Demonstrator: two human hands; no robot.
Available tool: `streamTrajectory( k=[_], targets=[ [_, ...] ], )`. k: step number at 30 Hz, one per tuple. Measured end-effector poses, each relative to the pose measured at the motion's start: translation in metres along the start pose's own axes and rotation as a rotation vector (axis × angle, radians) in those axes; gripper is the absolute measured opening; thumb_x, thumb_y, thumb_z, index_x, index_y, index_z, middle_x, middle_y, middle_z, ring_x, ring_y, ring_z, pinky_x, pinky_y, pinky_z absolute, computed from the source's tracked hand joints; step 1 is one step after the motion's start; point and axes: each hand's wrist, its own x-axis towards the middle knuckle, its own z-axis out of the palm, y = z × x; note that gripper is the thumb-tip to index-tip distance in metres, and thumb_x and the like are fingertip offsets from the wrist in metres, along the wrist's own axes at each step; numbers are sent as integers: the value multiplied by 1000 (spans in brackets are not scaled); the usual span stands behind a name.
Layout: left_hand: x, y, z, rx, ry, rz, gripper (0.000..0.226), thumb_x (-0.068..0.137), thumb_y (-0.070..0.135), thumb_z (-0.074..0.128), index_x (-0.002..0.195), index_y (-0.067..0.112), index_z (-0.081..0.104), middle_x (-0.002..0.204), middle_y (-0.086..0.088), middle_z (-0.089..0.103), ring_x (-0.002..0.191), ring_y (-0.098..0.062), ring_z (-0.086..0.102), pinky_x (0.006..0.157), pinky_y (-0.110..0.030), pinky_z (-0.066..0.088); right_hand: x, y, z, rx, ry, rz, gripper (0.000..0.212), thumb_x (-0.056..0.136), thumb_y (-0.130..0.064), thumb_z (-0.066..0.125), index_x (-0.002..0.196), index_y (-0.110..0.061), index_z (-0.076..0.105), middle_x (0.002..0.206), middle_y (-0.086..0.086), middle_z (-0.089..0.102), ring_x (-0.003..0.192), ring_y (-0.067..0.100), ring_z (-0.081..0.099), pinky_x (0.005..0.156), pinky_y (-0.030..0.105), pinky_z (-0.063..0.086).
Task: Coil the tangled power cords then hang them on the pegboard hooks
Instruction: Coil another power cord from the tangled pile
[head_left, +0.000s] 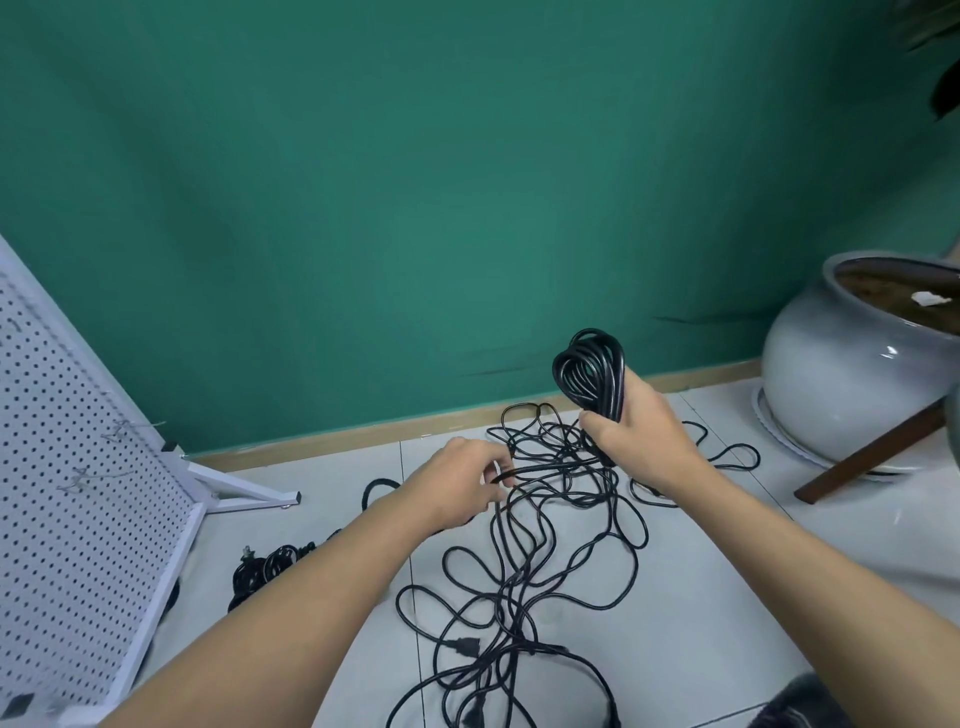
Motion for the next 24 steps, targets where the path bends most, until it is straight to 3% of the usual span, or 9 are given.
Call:
streamTrajectory(
  k=[3,6,8,11,16,19,22,24],
  targets=[
    [0,1,-10,-3,109,84,6,97,22,70,102,24,73,94,8,67,78,-9,62,74,-31,51,2,5,-1,-54,-59,45,20,91,-25,68,108,-22,58,100,0,69,96,22,63,91,44,54],
    [0,6,-18,-40,229,179,11,97,26,70,103,20,77,84,18,65,73,5,56,75,-24,47,2,9,0,-96,-153,59,27,91,-38,71,113,-29,58,107,-6,70,104,18,64,97,43,52],
    [-1,9,-20,-62,296,231,10,96,27,71,99,20,78,84,16,67,75,1,56,77,-26,48,0,7,2,-84,-224,23,25,93,-42,72,111,-29,61,107,-9,71,104,14,65,96,39,52],
    [-1,17,-22,-66,378,302,8,96,25,72,98,20,79,88,8,70,76,-4,53,76,-24,46,-7,1,5,17,-368,-42,32,94,-54,67,102,-23,64,92,-14,69,87,6,63,91,39,53],
    [-3,25,-22,-27,435,295,11,97,31,68,100,26,78,90,11,70,75,-4,49,74,-30,47,-16,-11,11,120,-513,-48,20,89,-36,80,99,-30,64,76,-18,59,71,2,53,70,18,45],
    [-5,27,-20,12,466,304,13,99,33,65,100,27,76,89,11,71,75,-9,55,73,-34,51,-15,-11,14,102,-489,-13,26,85,-28,84,100,-21,64,75,-11,56,69,7,53,69,25,45],
    [-5,29,-22,150,483,341,19,100,39,57,103,25,70,89,9,69,80,-19,63,72,-39,53,-14,-14,15,25,-463,24,24,86,-17,73,93,-4,55,72,-2,45,66,15,43,66,36,37],
    [-4,31,-27,156,420,318,14,102,37,59,107,24,62,90,11,64,79,-16,58,72,-38,51,-14,-14,15,-42,-425,72,21,83,-22,70,89,-8,55,72,0,49,65,18,46,64,38,40]
  ],
)
